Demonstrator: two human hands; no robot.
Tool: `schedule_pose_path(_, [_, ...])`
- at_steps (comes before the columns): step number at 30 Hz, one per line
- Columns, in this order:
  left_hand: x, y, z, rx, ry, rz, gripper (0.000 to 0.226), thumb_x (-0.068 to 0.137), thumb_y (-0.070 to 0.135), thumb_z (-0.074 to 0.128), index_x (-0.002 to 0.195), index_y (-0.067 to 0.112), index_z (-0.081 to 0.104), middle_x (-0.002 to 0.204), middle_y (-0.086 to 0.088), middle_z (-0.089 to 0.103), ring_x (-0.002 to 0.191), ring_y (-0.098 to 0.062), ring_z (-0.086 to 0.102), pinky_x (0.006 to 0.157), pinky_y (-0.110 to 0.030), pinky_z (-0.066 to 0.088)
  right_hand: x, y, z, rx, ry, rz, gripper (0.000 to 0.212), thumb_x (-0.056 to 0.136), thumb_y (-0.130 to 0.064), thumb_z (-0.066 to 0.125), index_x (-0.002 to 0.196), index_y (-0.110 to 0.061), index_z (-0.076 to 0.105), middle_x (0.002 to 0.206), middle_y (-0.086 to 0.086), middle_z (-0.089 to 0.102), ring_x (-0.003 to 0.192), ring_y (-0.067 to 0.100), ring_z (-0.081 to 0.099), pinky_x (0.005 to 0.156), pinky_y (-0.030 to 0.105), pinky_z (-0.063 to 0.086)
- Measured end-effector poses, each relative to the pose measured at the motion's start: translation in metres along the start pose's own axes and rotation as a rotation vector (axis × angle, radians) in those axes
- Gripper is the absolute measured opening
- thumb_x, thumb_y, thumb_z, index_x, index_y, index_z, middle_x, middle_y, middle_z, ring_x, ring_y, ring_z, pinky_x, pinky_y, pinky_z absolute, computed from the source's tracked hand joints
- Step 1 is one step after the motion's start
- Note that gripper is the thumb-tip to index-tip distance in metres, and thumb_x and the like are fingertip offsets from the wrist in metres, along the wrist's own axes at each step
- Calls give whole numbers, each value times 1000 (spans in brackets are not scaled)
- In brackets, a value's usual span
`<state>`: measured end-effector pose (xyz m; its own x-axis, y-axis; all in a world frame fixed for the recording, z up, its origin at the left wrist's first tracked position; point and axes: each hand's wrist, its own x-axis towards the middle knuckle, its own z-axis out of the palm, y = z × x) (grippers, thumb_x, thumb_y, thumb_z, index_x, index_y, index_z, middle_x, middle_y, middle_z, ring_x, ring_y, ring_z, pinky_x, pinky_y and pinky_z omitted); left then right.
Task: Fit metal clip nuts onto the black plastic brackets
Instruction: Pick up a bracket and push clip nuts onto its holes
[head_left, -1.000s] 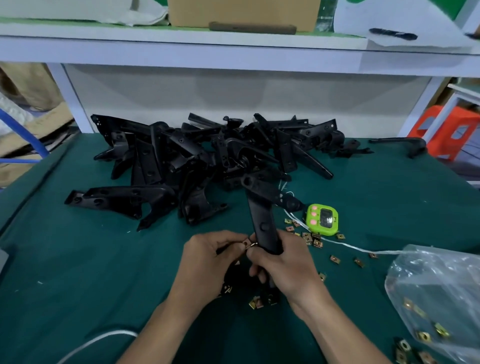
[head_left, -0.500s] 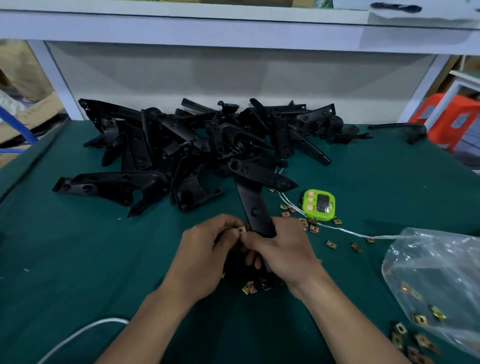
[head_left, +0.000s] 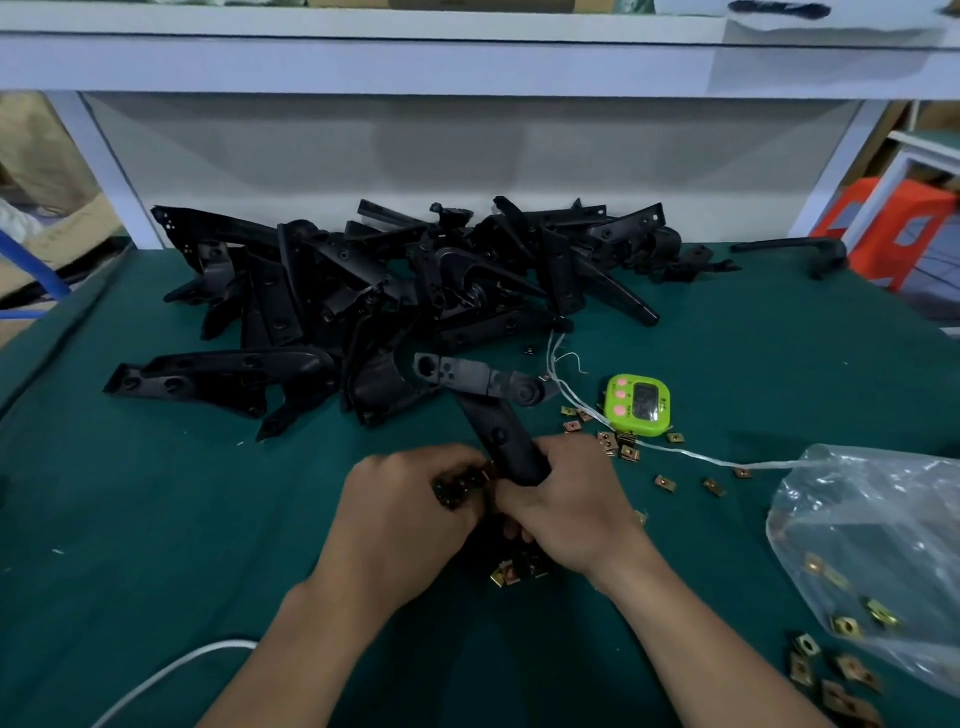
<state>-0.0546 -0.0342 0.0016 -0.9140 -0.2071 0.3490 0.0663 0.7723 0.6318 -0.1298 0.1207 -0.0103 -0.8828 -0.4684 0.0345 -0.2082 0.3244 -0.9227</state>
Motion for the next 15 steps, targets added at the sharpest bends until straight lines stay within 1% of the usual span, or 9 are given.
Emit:
schedule_pose_path(2, [-1, 3, 0, 22, 24, -19, 35, 71, 34, 65, 103, 48, 67, 84, 34, 68, 68, 8, 65, 64, -19, 52, 0, -1, 0, 20, -12, -19, 21, 75, -8, 67, 56, -10, 59, 48, 7, 61, 42, 14, 53, 44, 28, 36])
schedule_pose_path(4, [-1, 4, -2, 8, 43, -42, 33, 69, 37, 63, 100, 47, 69, 78, 34, 68, 65, 10, 64, 62, -15, 52, 1, -2, -1, 52, -44, -32, 21, 76, -6, 67, 57, -8, 59, 49, 8, 61, 42, 14, 52, 44, 29, 35])
schedule_pose_path(6, [-2, 5, -3, -87, 35, -95, 28, 67, 31, 68, 91, 45, 73, 75, 35, 69, 69, 13, 66, 63, -9, 51, 1, -3, -2, 72, -70, -53, 21, 77, -5, 66, 58, -8, 58, 49, 8, 59, 43, 12, 51, 44, 28, 35])
schedule_pose_path(7, [-1, 5, -2, -143, 25, -138, 23, 68, 25, 72, 82, 43, 75, 73, 33, 69, 70, 14, 67, 62, -6, 50, 0, -3, -2, 75, -71, -70, 21, 77, -6, 67, 58, -8, 58, 49, 8, 59, 44, 11, 51, 44, 27, 34])
schedule_pose_path(8, [-1, 5, -2, -183, 19, -187, 23, 68, 19, 76, 75, 41, 76, 71, 31, 70, 70, 13, 67, 61, -4, 48, 0, -3, -1, 78, -69, -90, 22, 78, -7, 68, 58, -8, 59, 50, 8, 59, 44, 11, 51, 44, 26, 34])
schedule_pose_path(10, [2, 2, 0, -236, 9, -253, 25, 67, 12, 79, 71, 37, 78, 68, 26, 71, 69, 11, 68, 59, -3, 45, -1, -2, 0, 84, -62, -123, 24, 78, -10, 69, 56, -13, 59, 51, 8, 59, 45, 11, 51, 44, 25, 34])
schedule_pose_path(12, [3, 1, 1, -273, 16, -300, 22, 65, 12, 80, 70, 34, 79, 65, 23, 71, 64, 11, 66, 55, -2, 43, 0, -2, 1, 68, -51, -142, 24, 75, -12, 70, 55, -19, 59, 51, 7, 57, 46, 10, 49, 44, 25, 33])
schedule_pose_path(14, [4, 0, 2, -310, 25, -332, 20, 64, 12, 81, 65, 31, 78, 61, 21, 70, 58, 11, 64, 51, -2, 40, 0, -2, 1, 46, -45, -149, 20, 72, -14, 72, 57, -18, 59, 51, 7, 57, 46, 9, 48, 45, 25, 32])
schedule_pose_path(15, [4, 0, 3, -332, 32, -343, 20, 64, 12, 81, 64, 31, 77, 62, 20, 71, 59, 11, 64, 51, -3, 41, 0, -2, 0, 51, -45, -145, 18, 71, -14, 72, 57, -18, 60, 51, 6, 56, 46, 8, 48, 45, 25, 33])
